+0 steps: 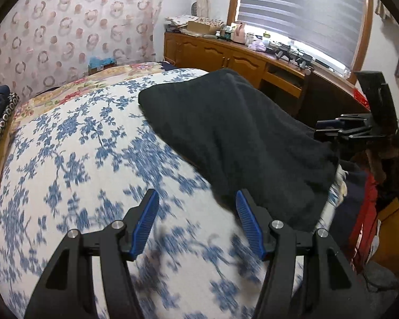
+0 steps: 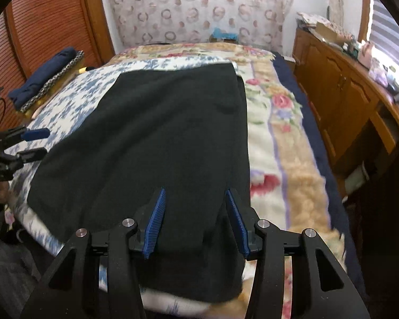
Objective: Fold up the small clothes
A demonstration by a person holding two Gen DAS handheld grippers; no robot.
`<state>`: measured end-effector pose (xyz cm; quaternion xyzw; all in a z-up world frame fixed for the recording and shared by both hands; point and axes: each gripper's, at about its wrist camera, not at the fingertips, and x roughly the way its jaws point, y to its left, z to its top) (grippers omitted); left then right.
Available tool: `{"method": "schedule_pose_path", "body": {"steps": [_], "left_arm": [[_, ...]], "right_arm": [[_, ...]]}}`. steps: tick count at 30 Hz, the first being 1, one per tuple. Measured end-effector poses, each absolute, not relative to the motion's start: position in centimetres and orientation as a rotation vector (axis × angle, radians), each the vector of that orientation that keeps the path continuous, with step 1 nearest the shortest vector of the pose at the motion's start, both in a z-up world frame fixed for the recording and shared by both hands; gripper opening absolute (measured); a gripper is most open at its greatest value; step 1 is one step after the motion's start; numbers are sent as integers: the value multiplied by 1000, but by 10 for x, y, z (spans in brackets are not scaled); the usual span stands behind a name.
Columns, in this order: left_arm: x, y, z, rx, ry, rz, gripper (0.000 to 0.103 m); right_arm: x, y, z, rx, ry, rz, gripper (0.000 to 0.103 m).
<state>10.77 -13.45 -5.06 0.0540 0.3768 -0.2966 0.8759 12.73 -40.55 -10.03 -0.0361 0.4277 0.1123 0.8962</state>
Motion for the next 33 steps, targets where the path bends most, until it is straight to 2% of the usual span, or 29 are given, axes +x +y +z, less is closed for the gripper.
{"method": "schedule_pose_path", "body": {"steps": [6, 9, 14, 17, 19, 21, 23, 25, 33], "left_arm": [[82, -139, -46, 116, 782, -675, 60], [77, -143, -51, 115, 811, -712, 52], [69, -156, -60, 110, 864, -789, 44], [71, -164, -66, 102, 899, -820, 36], [72, -168, -71, 103, 924, -830, 27], [69, -170, -69, 103, 924, -845, 6], [62, -171, -59, 99, 897, -860, 3], [53, -171, -42, 92, 855, -882, 2], [44, -177, 6, 70, 744, -925, 2]], "right_arm": [[98, -414, -113, -11, 886, 226, 47], [91, -418, -116, 7, 877, 222, 47], [85, -420, -116, 16, 867, 211, 47], [83, -416, -115, -3, 855, 200, 47], [81, -412, -112, -22, 842, 195, 47], [79, -408, -108, -41, 825, 199, 47], [76, -403, -102, -54, 805, 213, 48], [74, -399, -98, -62, 787, 220, 55], [56, -373, -71, -80, 711, 339, 64]]}}
